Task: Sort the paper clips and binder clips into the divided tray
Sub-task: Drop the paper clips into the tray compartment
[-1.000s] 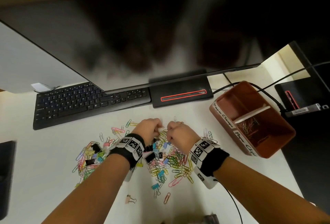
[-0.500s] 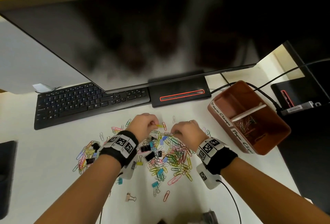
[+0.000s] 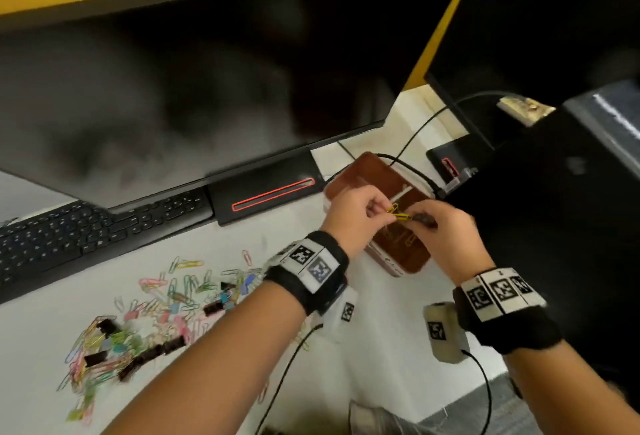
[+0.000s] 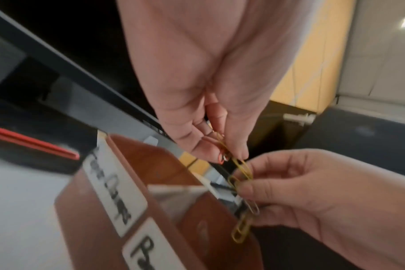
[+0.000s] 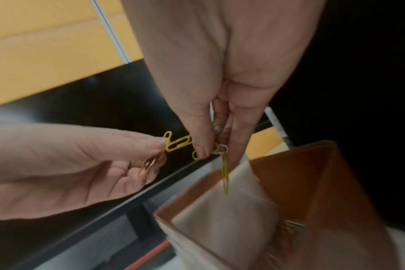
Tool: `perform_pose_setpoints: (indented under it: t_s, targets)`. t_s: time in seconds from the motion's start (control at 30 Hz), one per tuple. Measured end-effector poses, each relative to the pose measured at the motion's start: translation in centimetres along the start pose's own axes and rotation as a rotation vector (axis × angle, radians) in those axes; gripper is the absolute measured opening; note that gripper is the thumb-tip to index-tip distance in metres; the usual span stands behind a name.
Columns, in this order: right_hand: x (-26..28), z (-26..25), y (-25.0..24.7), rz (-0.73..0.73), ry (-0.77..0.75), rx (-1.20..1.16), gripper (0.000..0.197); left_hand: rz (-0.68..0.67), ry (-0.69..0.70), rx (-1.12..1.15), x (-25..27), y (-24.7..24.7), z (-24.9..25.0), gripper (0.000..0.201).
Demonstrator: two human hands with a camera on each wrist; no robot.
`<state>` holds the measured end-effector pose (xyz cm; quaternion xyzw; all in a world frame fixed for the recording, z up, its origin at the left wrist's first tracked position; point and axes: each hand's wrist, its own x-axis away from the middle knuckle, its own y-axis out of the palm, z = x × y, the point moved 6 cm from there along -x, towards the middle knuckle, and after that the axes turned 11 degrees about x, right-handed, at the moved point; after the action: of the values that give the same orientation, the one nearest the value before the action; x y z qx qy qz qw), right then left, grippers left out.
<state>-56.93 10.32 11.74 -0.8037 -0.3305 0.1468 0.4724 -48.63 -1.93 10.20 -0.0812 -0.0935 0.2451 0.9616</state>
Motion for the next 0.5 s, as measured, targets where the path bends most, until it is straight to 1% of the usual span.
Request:
perform_pose_setpoints:
  t_s: [0.03,0.1,0.13,0.17,0.23,0.3,0.33,0.4,0.43,0.5]
  targets:
    - [-0.4,1.1,0.4,-0.036,0.048,0.015,0.018,-0.001,-0.045,0.011,-0.6,1.5,-0.5,0.012]
    - [-1.0,2.9,1.5,-0.117,0.129,0.011,0.023,-0.003,-0.129,-0.05,-1.1,3.3,-1.5,0.022]
    - [-1.1,3.3,2.0,-0.157,0.142,0.024,0.025,-0.002,-0.144,-0.097,-1.1,3.6,-1.9,0.028]
    - [-1.2,3.3,2.3,-0.172,0.119,0.062,0.026,0.009,-0.13,-0.121,-0.9,3.4,-1.9,0.03]
    - [-1.1,2.1,2.4,-0.123,0.003,0.115,0.024,0.046,-0.061,-0.124,0.0,2.1,-1.5,0.027]
    - [-0.7,0.4,2.5,-0.055,-0.124,0.063,0.02,0.118,-0.004,-0.102,1.3,-0.4,-1.8,0.02]
    - [-0.5,-0.6,2.8,-0.034,-0.193,0.031,0.019,0.167,0.0,-0.09,2.2,-2.1,-2.3,0.018]
    - [0.2,-2.4,4.1,-0.03,-0.322,0.002,0.018,0.269,-0.03,-0.097,4.3,-5.8,-4.0,0.016]
    - [0.5,-3.3,5.1,-0.054,-0.371,-0.008,0.02,0.31,-0.068,-0.119,5.4,-7.7,-5.2,0.016]
    - [1.0,-4.6,8.0,-0.176,-0.409,-0.02,0.028,0.369,-0.184,-0.19,7.7,-11.3,-8.1,0.019]
